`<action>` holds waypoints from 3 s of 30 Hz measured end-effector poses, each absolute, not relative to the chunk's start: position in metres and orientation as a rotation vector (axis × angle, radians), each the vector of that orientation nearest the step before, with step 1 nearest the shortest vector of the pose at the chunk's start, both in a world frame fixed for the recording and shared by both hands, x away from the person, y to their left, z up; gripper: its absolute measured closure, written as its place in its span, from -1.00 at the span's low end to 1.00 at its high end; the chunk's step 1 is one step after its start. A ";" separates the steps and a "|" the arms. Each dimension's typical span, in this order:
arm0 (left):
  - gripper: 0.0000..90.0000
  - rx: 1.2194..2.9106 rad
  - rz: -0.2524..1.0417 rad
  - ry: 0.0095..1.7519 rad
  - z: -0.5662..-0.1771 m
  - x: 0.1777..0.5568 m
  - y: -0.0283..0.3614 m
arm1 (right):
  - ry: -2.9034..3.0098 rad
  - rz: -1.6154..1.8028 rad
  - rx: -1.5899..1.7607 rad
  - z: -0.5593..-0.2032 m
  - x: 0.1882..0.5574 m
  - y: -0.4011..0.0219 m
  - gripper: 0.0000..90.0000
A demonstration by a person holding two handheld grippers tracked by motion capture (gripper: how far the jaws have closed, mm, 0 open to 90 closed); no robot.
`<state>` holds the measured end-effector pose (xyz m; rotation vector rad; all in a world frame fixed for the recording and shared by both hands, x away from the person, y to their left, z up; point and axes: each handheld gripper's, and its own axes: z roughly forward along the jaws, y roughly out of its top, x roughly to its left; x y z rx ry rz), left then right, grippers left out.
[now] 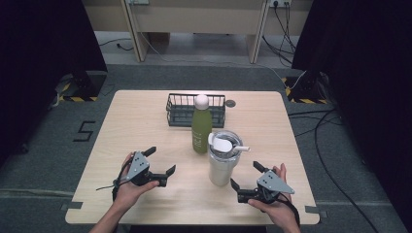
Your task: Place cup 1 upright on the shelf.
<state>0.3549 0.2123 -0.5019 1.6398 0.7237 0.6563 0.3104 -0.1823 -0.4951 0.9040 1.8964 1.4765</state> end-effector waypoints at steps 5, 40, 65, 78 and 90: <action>-1.00 1.645 0.656 0.721 -0.504 0.354 0.213 | 1.911 1.482 0.872 -0.493 0.315 -0.167 -1.00; -0.98 1.653 0.637 0.719 -0.507 0.352 0.214 | 1.952 1.534 0.833 -0.492 0.351 -0.128 -0.78; -0.96 1.651 0.629 0.728 -0.509 0.351 0.214 | 1.917 1.500 0.905 -0.480 0.356 -0.134 -0.78; -0.94 1.645 0.625 0.742 -0.511 0.350 0.213 | 1.850 1.498 0.917 -0.462 0.361 -0.147 -0.78; -0.94 1.641 0.611 0.749 -0.512 0.351 0.212 | 1.777 1.505 0.950 -0.445 0.372 -0.158 -0.78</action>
